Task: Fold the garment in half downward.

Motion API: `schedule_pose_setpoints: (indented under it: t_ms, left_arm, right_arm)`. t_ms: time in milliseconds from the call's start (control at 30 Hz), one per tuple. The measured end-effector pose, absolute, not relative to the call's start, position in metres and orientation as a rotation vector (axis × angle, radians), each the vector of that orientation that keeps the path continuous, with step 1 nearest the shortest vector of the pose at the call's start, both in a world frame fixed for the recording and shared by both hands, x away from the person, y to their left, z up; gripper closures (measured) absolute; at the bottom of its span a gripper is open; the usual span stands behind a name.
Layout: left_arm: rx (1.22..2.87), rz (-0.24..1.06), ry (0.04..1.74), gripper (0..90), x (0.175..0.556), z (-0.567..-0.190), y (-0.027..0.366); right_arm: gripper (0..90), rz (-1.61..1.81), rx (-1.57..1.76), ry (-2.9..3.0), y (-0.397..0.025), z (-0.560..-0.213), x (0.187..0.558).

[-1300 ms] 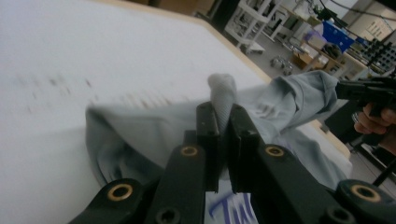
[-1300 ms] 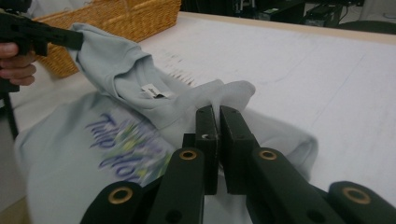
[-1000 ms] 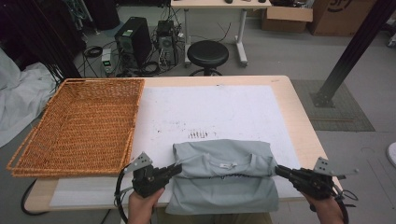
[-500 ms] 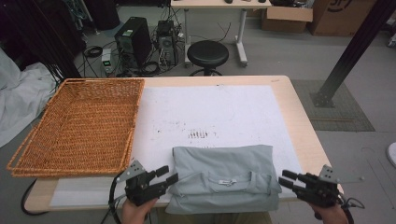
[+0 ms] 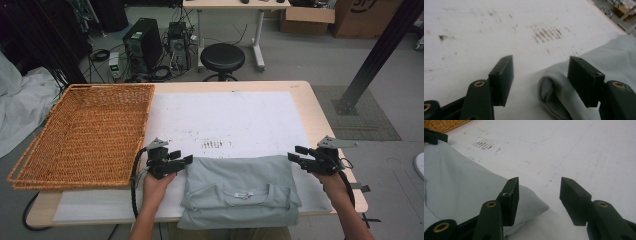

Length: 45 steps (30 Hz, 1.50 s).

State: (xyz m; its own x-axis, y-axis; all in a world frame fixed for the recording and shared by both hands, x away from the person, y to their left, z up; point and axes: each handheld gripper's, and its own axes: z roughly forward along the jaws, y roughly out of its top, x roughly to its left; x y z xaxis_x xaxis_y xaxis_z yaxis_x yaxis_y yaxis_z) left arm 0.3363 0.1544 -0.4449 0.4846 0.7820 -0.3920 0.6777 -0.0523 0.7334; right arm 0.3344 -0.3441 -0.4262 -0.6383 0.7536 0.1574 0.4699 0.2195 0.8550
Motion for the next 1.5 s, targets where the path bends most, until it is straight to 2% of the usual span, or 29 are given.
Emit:
schedule_pose_setpoints:
  t_ms: [33, 133, 200, 267, 300, 367, 400, 467, 633, 967, 1100, 1133, 1200, 1267, 1367, 1500]
  left_arm:
    - [1.789, 0.101, 1.233, 38.9, 0.339, -0.445, 0.152]
    - [1.84, 0.028, 1.213, 47.6, 0.342, -0.447, 0.145]
    - [1.873, 0.018, 1.199, 56.1, 0.342, -0.449, 0.142]
    - [1.892, -0.008, 1.201, 69.5, 0.341, -0.45, 0.14]
    - [1.893, -0.02, 1.212, 75.8, 0.341, -0.449, 0.137]
    - [1.886, -0.018, 1.226, 79.4, 0.341, -0.448, 0.137]
    - [1.874, -0.032, 1.239, 80.2, 0.342, -0.448, 0.138]
    - [1.843, -0.051, 1.269, 81.3, 0.345, -0.448, 0.14]
    - [1.854, 0.013, 1.302, 81.8, 0.36, -0.438, 0.139]
    - [1.817, 0.249, 1.277, 81.5, 0.417, -0.427, 0.142]
    - [1.804, 0.247, 1.313, 79.7, 0.422, -0.435, 0.146]
    - [1.796, 0.241, 1.333, 74.9, 0.422, -0.436, 0.147]
    - [1.775, 0.2, 1.374, 55.3, 0.417, -0.435, 0.152]
    - [1.774, 0.23, 1.321, 52.7, 0.406, -0.43, 0.154]
    - [1.751, 0.229, 1.267, 50.5, 0.393, -0.424, 0.158]
    - [1.735, 0.112, 1.087, 49.5, 0.356, -0.42, 0.162]
  right_arm:
    - [49.0, 1.38, 1.157, 2.221, -0.343, -0.426, 0.338]
    - [48.9, 1.314, 1.157, 2.303, -0.339, -0.429, 0.347]
    - [47.5, 1.209, 1.178, 2.388, -0.335, -0.435, 0.353]
    - [49.9, 1.212, 1.177, 2.429, -0.333, -0.441, 0.355]
    - [55.6, 1.222, 1.169, 2.434, -0.332, -0.443, 0.355]
    - [74.8, 1.241, 1.106, 2.461, -0.329, -0.444, 0.352]
    - [79.1, 1.221, 1.082, 2.478, -0.327, -0.444, 0.351]
    - [81.5, 1.176, 1.066, 2.496, -0.325, -0.44, 0.351]
    - [82.4, 1.214, 1.11, 2.395, -0.325, -0.429, 0.363]
    - [82.1, 1.177, 1.177, 2.205, -0.303, -0.426, 0.427]
    - [81.1, 1.132, 1.208, 2.2, -0.295, -0.434, 0.442]
    - [78.4, 1.129, 1.226, 2.191, -0.294, -0.436, 0.443]
    - [70.4, 1.188, 1.261, 2.149, -0.298, -0.434, 0.439]
    - [65.9, 1.261, 1.233, 2.141, -0.305, -0.426, 0.429]
    - [63.9, 1.394, 1.191, 2.171, -0.315, -0.414, 0.409]
    - [63.2, 1.52, 1.136, 2.318, -0.323, -0.405, 0.379]
